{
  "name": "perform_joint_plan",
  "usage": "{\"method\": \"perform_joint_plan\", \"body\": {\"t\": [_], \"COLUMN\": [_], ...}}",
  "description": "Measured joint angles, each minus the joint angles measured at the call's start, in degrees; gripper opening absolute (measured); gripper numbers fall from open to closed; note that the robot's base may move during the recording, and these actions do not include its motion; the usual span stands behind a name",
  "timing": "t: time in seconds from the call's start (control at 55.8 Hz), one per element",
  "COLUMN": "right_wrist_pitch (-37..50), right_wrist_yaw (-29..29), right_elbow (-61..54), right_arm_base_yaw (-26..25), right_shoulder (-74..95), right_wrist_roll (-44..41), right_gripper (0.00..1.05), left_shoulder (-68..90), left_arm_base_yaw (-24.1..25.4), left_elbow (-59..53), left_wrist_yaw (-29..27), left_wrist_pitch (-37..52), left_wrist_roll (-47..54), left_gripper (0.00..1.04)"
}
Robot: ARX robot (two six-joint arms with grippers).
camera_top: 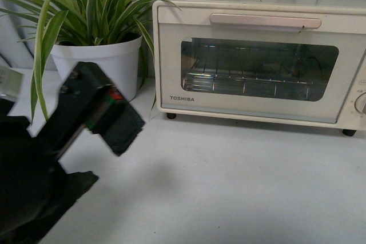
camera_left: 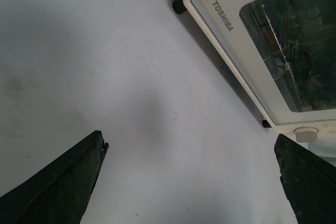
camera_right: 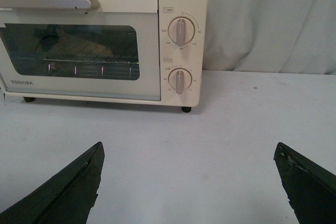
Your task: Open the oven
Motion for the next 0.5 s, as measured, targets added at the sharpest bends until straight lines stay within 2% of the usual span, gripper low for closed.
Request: {"method": "perform_joint_plan", "body": {"t": [0.502], "right_wrist_pitch": [0.0], "right_wrist_yaw": [0.0], "right_elbow": [0.0], "right_arm_base_yaw": [0.0], "right_shoulder": [0.0], "right_wrist_roll": [0.0], "right_gripper": [0.95], "left_shoulder": [17.0], "left_arm_base_yaw": [-4.6], "left_elbow": [14.3], "left_wrist_yaw": [1.5], "left_wrist_pitch": [0.4], "left_wrist_roll": [-4.8], "left_gripper": [0.98]}}
